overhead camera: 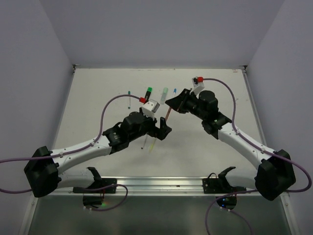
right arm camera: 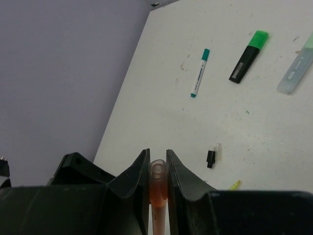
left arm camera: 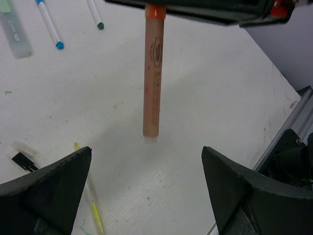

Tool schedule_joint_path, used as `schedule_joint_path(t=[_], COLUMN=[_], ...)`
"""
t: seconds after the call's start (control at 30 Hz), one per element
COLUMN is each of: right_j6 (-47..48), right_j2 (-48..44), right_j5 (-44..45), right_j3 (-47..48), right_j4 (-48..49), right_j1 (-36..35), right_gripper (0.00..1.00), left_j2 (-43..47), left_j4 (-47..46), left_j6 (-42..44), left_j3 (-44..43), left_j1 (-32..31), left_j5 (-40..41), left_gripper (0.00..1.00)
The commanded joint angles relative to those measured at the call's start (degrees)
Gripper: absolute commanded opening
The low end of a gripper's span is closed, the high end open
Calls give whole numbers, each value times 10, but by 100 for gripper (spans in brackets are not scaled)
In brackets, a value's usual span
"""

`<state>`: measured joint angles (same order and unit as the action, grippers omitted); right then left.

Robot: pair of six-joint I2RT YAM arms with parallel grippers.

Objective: Open the pen caps

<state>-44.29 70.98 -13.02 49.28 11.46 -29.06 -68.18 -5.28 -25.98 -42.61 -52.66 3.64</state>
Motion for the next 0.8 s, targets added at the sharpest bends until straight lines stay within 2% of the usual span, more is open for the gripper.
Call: schedule_joint_path(t=[0.0,0.23,0.6,0.7,0.73,0.77], right_j6=[-1,-8,-12,-12,-13,-12], right_j2=[-12,-11,-8,-2,-1,1], right_j5=[-9,0,2,3,4,4], right_j3=[-16,-36,-36,-35,-35,-35], right_j4=[20,35,41,44,45,46], right_j1=[-24,-42,-56,-59,-60,-60], right_gripper=[0,0,0,0,0,0], left_j2=[-23,-56,-90,-90,-89,-89], left_j4=[-40,-60,-79,-85,-87,-89], left_j6=[19,1,-14,-15,-16,-16], left_j3=[-45,-53,-65,-65,-65,-65], left_j1=[11,31,32,31,31,31], left_j5=[-13,-1,-32,-34,-33,-34], left_gripper=[96,89,68,52,40,33])
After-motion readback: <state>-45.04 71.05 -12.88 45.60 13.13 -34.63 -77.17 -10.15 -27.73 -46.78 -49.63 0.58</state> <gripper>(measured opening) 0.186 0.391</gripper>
